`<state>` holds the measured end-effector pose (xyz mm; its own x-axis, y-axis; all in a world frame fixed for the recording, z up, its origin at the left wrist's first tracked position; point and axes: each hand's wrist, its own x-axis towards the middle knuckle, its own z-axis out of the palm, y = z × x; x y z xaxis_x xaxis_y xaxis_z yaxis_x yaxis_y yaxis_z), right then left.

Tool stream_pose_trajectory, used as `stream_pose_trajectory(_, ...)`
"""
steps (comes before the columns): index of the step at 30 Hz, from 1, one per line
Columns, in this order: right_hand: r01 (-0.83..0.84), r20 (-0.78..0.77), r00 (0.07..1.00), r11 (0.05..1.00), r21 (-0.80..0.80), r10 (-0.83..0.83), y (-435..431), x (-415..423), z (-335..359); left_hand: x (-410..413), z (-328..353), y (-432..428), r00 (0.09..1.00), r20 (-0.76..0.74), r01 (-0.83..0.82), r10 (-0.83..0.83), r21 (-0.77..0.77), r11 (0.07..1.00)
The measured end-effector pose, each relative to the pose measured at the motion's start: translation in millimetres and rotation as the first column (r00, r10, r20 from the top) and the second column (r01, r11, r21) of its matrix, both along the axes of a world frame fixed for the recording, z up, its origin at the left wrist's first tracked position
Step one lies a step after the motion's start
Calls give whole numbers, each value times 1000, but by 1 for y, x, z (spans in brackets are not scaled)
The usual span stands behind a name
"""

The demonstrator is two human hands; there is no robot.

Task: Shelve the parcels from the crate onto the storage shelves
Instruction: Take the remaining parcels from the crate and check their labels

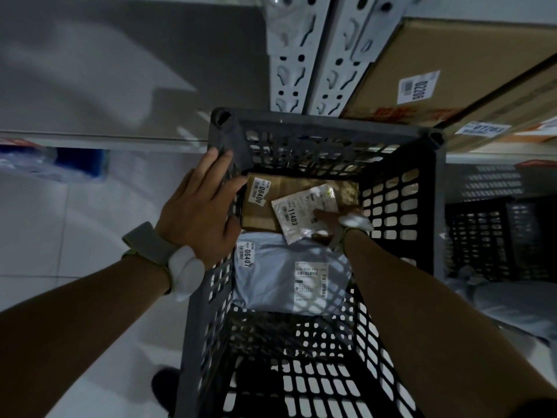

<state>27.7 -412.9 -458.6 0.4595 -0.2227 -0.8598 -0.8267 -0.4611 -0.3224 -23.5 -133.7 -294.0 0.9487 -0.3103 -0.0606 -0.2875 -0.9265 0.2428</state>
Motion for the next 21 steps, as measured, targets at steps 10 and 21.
stream_pose_trajectory(10,49,181,982,999,-8,-46,-19,-8,32,1,-3,3,1000,2,0,0,-1,1000)
stream_pose_trajectory(21,-49,601,788,987,-156,134,0,-12,182,2,-3,1,998,-58,36,-35,22,999)
